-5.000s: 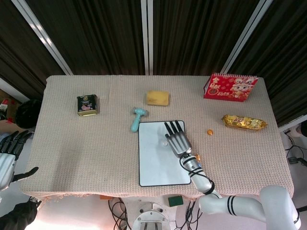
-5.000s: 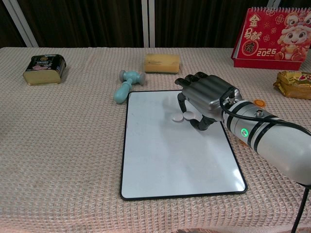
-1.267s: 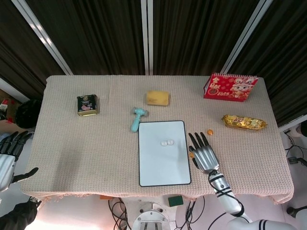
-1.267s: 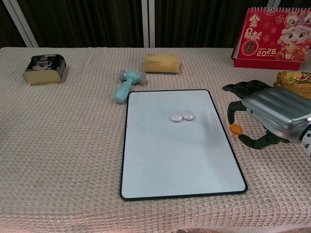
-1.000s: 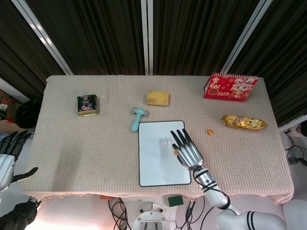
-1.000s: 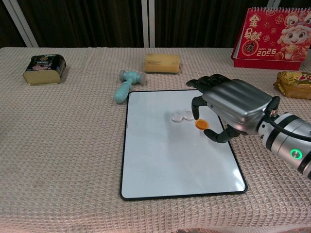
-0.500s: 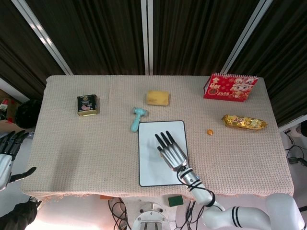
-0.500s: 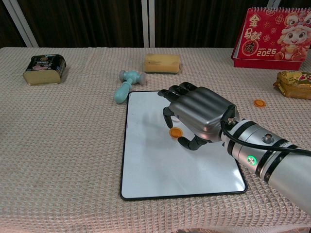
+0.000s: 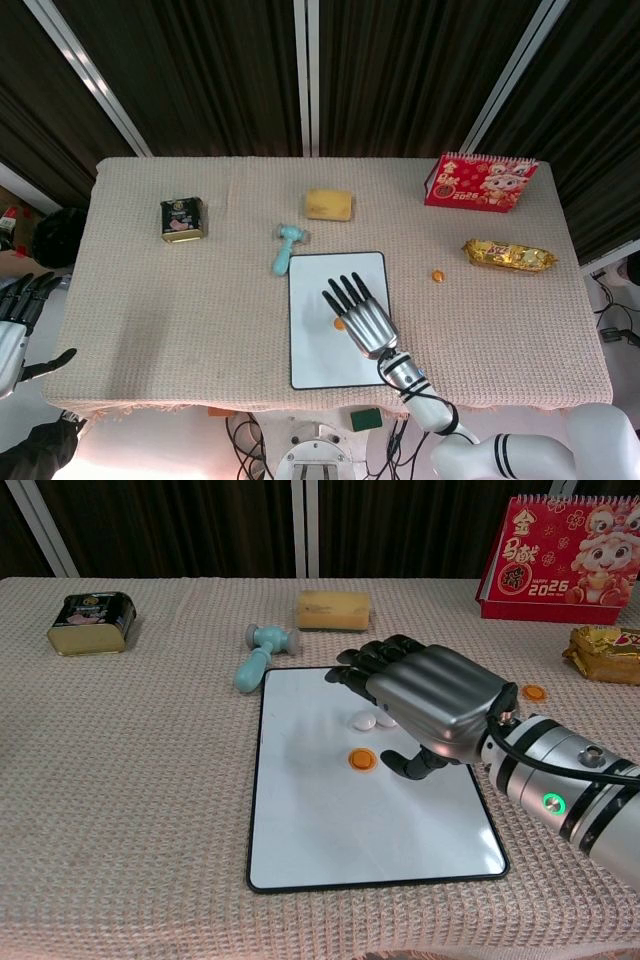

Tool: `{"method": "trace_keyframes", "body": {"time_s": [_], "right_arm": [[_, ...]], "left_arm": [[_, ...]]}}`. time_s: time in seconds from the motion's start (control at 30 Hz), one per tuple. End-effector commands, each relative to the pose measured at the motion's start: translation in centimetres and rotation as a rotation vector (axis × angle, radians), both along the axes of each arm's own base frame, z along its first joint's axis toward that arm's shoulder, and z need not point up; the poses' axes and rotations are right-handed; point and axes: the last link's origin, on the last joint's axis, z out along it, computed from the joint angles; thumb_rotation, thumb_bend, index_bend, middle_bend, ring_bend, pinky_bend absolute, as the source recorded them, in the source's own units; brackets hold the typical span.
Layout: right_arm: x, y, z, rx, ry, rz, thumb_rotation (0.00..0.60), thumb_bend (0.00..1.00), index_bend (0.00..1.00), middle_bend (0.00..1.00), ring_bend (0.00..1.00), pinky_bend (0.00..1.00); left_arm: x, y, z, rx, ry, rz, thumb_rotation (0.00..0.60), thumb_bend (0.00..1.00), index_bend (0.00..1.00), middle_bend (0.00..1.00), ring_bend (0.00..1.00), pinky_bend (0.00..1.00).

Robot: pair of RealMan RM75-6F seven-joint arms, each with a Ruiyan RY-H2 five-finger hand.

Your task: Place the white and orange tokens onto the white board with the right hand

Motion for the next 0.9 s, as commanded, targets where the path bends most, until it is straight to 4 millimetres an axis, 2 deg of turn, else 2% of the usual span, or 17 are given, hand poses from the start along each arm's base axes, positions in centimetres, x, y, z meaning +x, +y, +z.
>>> {"method": "trace_keyframes", "body": {"time_s": [0.03,0.2,0.37,0.57,0.9], "right_arm": [[-1.8,-0.7,2.3,-0.071,-0.005,-0.044,0.600,0.35,0.12,0.00,0.00,0.00],[-6.1,-2.8,5.8,-0.181,0.030,-0.189,0.600,0.35,0.19,0.00,0.00,0.00],[-9.6,-4.3,7.6,-0.247,0.048,-0.288,0.600,0.35,0.24,0.00,0.00,0.00],[-11.8,-5.4,7.4,-0.254,0.064,-0.360,0.600,0.35,0.28,0.00,0.00,0.00],[-11.9,-7.2,4.8,-0.240,0.091,-0.413,0.600,0.36,0.31,0.00,0.00,0.00]], "left_arm": [[0.0,0.0,0.0,-0.002,0.001,0.000,0.600,0.09,0.10,0.07,0.00,0.11],[0.2,0.0,-0.2,-0.006,0.003,-0.006,0.600,0.09,0.10,0.07,0.00,0.11],[0.3,0.1,-0.4,-0.014,0.008,-0.006,0.600,0.09,0.10,0.07,0.00,0.11],[0.4,0.1,-0.6,-0.021,0.015,-0.006,0.600,0.09,0.10,0.07,0.00,0.11],[0.3,0.1,-0.5,-0.013,0.012,-0.004,0.600,0.09,0.10,0.07,0.00,0.11]]}}
